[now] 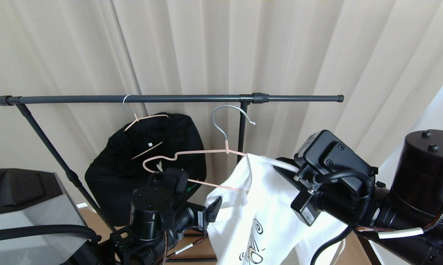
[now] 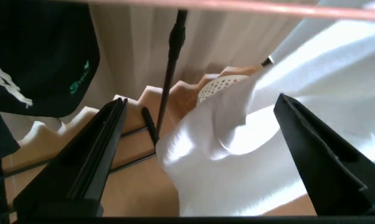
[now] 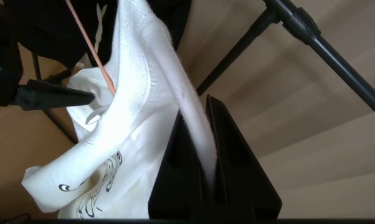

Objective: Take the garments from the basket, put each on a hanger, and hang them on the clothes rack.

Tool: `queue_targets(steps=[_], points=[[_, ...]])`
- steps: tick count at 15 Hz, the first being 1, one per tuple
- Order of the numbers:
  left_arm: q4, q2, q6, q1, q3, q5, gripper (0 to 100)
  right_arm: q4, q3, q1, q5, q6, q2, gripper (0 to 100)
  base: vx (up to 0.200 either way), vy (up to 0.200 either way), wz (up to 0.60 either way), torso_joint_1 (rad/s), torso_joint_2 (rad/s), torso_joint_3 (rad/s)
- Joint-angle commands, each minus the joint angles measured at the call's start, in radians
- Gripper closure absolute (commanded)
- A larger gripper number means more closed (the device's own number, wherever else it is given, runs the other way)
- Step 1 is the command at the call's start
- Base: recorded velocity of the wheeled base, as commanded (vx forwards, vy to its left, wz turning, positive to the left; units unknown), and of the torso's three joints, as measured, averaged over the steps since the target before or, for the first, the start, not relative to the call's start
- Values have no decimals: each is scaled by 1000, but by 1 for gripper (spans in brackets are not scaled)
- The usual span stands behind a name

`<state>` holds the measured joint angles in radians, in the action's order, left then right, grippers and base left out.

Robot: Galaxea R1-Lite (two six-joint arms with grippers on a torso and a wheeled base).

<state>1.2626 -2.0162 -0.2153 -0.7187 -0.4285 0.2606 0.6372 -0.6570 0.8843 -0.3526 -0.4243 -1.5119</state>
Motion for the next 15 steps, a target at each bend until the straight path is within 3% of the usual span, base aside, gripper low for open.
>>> queue_targets(steps=[1, 9, 10, 15], points=[[6, -35, -1, 4, -10, 6, 0, 1, 2, 4, 0, -1, 10, 100, 0, 0, 0, 0, 0, 0], [9, -56, 2, 2, 1, 8, 0, 1, -1, -28, -2, -2, 38, 100, 0, 0, 0, 0, 0, 0], [9, -56, 2, 4, -1, 8, 100, 1, -3, -28, 0, -2, 38, 100, 0, 0, 0, 0, 0, 0], [9, -26, 7, 28, -9, 31, 100, 1, -1, -88, 10, -1, 30, 100, 0, 0, 0, 0, 0, 0]])
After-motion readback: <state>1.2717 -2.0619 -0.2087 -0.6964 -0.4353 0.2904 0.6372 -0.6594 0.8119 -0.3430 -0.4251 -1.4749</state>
